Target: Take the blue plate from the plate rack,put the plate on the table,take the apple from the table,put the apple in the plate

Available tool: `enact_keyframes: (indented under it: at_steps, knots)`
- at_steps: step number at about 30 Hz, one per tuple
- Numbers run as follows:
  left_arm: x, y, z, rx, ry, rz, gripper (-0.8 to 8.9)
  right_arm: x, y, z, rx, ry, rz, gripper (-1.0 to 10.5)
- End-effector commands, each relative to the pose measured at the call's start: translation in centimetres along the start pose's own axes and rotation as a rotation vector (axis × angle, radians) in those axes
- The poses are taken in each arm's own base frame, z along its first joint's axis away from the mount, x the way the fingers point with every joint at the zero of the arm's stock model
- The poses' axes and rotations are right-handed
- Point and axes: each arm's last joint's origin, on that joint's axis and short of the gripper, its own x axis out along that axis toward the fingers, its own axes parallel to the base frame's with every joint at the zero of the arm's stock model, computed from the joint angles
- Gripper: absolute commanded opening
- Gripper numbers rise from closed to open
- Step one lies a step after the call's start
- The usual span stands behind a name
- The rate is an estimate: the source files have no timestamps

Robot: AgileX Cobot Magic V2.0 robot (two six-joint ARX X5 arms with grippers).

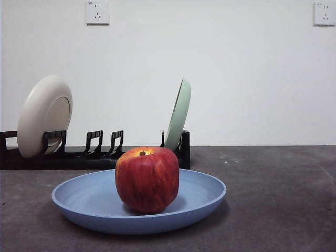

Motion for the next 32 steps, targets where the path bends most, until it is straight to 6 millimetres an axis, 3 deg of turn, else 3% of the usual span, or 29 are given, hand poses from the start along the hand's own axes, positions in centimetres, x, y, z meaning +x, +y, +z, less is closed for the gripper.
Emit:
enact_keyframes:
  at_steps: [1,32]
  knots:
    - [0.08,0.03,-0.23,0.011,0.001,0.003,-0.03,0.08,-0.03,-0.53,-0.032,0.031,-0.008,0.0]
    - [0.08,0.03,-0.23,0.011,0.001,0.003,-0.03,0.08,-0.02,-0.5,-0.022,0.027,0.011,0.0]
